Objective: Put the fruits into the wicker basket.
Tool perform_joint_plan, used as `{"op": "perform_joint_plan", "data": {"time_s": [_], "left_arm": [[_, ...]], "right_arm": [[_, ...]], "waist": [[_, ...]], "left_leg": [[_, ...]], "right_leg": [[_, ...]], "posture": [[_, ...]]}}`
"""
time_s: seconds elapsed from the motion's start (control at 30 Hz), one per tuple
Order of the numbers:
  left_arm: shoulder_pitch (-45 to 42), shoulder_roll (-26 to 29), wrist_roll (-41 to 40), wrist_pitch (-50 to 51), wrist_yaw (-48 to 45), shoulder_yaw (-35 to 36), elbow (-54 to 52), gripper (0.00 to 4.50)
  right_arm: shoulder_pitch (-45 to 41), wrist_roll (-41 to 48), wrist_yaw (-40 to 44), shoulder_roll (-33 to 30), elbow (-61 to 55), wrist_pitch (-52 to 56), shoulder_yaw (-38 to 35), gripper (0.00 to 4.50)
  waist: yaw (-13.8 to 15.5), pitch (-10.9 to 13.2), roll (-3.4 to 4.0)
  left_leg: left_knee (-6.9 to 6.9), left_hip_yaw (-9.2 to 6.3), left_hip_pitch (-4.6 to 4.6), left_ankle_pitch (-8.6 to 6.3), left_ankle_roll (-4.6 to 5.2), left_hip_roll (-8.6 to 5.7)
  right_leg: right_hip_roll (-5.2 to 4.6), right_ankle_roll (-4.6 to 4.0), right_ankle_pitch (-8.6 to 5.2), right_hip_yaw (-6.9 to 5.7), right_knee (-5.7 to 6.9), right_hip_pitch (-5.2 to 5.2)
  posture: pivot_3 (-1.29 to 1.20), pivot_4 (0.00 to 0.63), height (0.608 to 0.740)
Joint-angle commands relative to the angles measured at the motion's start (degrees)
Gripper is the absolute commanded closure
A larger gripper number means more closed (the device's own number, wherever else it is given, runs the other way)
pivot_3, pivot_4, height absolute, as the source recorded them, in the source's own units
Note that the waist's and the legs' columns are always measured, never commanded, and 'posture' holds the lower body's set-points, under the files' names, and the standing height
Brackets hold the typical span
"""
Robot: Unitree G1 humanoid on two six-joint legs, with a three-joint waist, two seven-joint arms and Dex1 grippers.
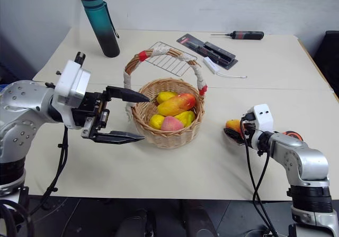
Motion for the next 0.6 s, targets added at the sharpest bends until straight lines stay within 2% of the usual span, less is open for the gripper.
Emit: {"op": "perform_joint_plan", "data": {"time_s": [0.03,0.13,0.23,0.3,0.43,0.6], "left_arm": [[-0.2,1.0,-1.0,-0.1,0.6,2.4,-1.3,0.00],[0.5,1.3,-1.0,0.1,1.1,3.2,-1.5,0.00],[1.6,2.3,-1.1,0.2,1.6,4.7,-1.1,0.00],[2.5,3.2,-0.8,0.1,1.6,5.8,-0.6,0.00],[3.7,4.6,-0.4,-0.2,1.2,7.1,0.2,0.00],[2.9,4.7,-0.2,-0.7,1.1,6.4,0.3,0.00]], "right_arm": [[-0.1,1.6,2.1,-0.2,-3.1,-0.9,-1.2,1.61],[1.1,4.7,7.0,-2.8,-7.3,-1.0,-3.5,2.44],[3.3,11.6,16.2,-7.2,-14.9,-1.0,-6.2,2.47],[2.0,17.6,18.0,-8.7,-18.9,2.0,-8.0,2.47],[-7.5,24.8,12.2,-5.6,-21.1,6.1,-6.6,2.47],[-17.3,19.6,3.2,1.1,-19.9,6.3,3.3,2.47]], "waist": [[-0.1,0.0,0.00],[-0.1,0.0,0.01],[0.0,0.0,0.03],[-0.1,0.0,0.03],[-0.5,0.0,-0.01],[-0.2,0.0,-0.01]], "left_leg": [[0.00,0.00,0.00,0.00,0.00,0.00],[-0.03,0.00,0.01,0.00,-0.01,0.04],[-0.04,-0.03,0.01,-0.01,0.00,0.04],[-0.04,-0.04,0.03,-0.03,0.04,0.04],[-0.01,-0.03,0.06,-0.07,0.11,0.06],[-0.02,-0.06,0.01,-0.05,0.09,0.04]], "right_leg": [[0.00,0.00,0.00,0.00,0.00,0.00],[0.04,0.00,0.00,0.00,0.02,-0.02],[0.04,0.01,-0.01,-0.04,0.03,-0.02],[0.03,0.02,-0.01,-0.05,0.03,0.01],[0.03,0.01,0.00,-0.04,0.03,0.03],[0.02,-0.08,-0.02,-0.06,0.02,-0.03]], "posture": [[0.00,0.150,0.740],[0.00,0.150,0.740],[0.00,0.150,0.740],[0.00,0.150,0.740],[0.00,0.150,0.740],[0.00,0.150,0.740]]}}
